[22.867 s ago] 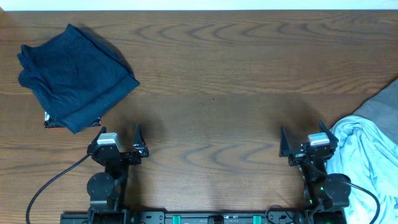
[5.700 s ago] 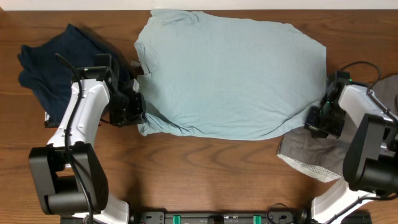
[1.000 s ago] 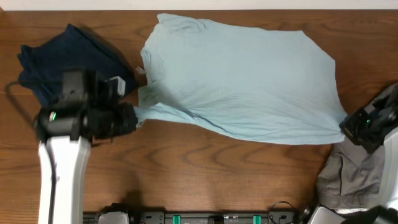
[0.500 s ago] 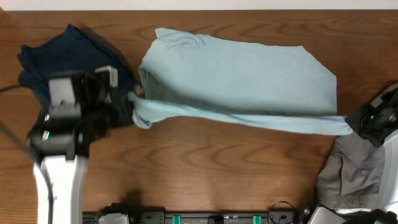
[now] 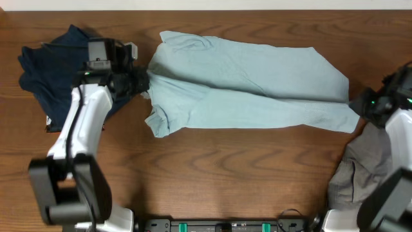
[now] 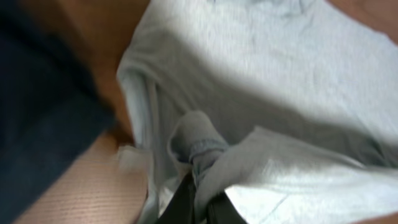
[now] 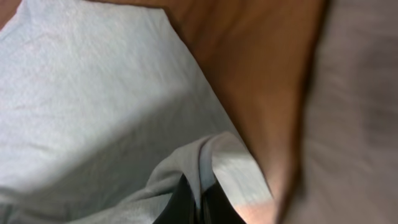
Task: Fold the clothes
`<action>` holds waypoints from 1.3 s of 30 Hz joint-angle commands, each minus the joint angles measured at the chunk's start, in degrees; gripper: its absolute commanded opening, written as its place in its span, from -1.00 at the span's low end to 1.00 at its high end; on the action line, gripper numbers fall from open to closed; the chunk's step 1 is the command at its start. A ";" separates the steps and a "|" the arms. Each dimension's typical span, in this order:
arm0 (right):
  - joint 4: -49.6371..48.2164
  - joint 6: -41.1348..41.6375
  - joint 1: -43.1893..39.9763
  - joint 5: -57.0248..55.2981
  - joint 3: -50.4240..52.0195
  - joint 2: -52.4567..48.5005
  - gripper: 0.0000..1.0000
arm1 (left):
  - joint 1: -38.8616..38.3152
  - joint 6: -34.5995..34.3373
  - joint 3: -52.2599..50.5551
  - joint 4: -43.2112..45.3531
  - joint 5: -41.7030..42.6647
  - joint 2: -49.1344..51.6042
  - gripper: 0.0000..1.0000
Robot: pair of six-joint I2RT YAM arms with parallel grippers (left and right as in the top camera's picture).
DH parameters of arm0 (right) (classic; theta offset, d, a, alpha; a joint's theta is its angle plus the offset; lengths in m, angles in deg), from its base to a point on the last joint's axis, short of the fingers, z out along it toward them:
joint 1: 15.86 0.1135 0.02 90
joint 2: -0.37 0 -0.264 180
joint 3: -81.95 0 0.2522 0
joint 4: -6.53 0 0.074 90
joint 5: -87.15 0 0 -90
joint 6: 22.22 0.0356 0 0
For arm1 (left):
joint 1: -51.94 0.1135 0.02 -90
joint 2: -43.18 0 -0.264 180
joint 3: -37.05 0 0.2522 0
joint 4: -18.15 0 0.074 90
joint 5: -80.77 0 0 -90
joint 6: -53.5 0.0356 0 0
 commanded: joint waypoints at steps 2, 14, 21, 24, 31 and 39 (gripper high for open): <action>-4.46 -0.39 2.32 0.11 -0.42 -5.64 -0.97 | -0.87 0.28 0.00 4.11 1.86 3.96 -0.88; -17.05 2.86 4.74 0.13 -0.42 -11.93 -0.97 | -1.84 0.26 0.00 4.42 1.64 6.91 -0.88; -20.11 3.69 5.01 0.11 -0.42 -12.15 -0.12 | -1.84 0.26 0.00 2.47 1.66 6.91 -0.68; -18.21 2.54 4.98 0.11 -0.42 -12.20 0.11 | -1.77 0.28 0.02 1.29 1.64 6.67 -0.24; -6.34 0.33 5.01 0.07 -0.39 -12.20 -0.39 | -1.64 0.31 0.02 -14.43 1.64 4.63 -0.10; -1.84 -2.36 4.98 -4.24 2.60 -12.22 -0.70 | -2.47 1.01 -0.59 -25.38 1.64 4.66 -0.12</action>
